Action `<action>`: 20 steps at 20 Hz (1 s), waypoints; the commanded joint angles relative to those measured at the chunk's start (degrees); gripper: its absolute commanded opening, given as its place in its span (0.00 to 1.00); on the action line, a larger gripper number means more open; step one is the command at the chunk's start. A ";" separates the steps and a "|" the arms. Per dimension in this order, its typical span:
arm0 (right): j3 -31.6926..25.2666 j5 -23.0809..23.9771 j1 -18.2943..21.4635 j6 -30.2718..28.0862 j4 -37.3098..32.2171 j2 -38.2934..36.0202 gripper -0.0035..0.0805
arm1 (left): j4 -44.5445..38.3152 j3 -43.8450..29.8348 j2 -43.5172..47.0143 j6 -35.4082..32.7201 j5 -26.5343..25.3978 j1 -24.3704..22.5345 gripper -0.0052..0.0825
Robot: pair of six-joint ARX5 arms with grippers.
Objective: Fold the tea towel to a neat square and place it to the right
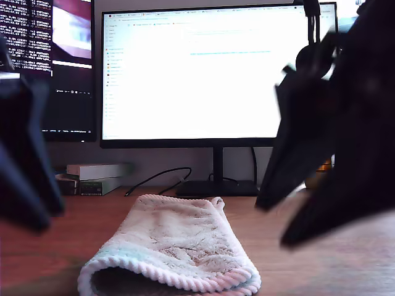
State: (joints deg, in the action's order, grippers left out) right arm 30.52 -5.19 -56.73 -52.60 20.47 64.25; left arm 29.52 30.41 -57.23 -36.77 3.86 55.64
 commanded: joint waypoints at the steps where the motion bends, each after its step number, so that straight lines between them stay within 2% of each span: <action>1: -0.68 0.33 -0.26 -0.31 -1.81 1.84 0.44 | -2.12 -0.46 -1.68 -3.74 -0.11 0.02 0.33; 4: -0.68 0.46 -0.24 -0.07 -3.63 3.26 0.44 | -5.27 -0.46 -4.26 -10.84 -0.42 0.02 0.35; 9: -0.68 1.29 -0.20 0.28 -4.85 3.26 0.44 | -5.95 -0.46 -9.25 -23.23 -1.51 -0.02 0.35; 14: -0.68 1.33 -0.15 1.86 -5.25 3.26 0.44 | -11.67 -0.46 -11.93 -27.54 -1.88 -0.02 0.35; 15: -0.68 1.33 -0.15 1.84 -5.33 3.26 0.44 | -11.52 -0.46 -12.17 -28.48 -0.90 -0.02 0.38; 17: -0.68 1.33 -0.15 1.90 -6.10 3.26 0.44 | -11.21 -0.46 -13.03 -29.94 0.26 -0.26 0.49; 20: -0.66 1.33 -0.15 3.43 -6.49 3.26 0.44 | -11.45 -0.46 -15.04 -32.30 0.15 -0.46 0.51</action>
State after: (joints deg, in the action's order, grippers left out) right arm 30.52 -3.88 -56.73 -49.54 14.44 67.31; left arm 18.28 30.41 -71.31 -68.25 3.73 55.35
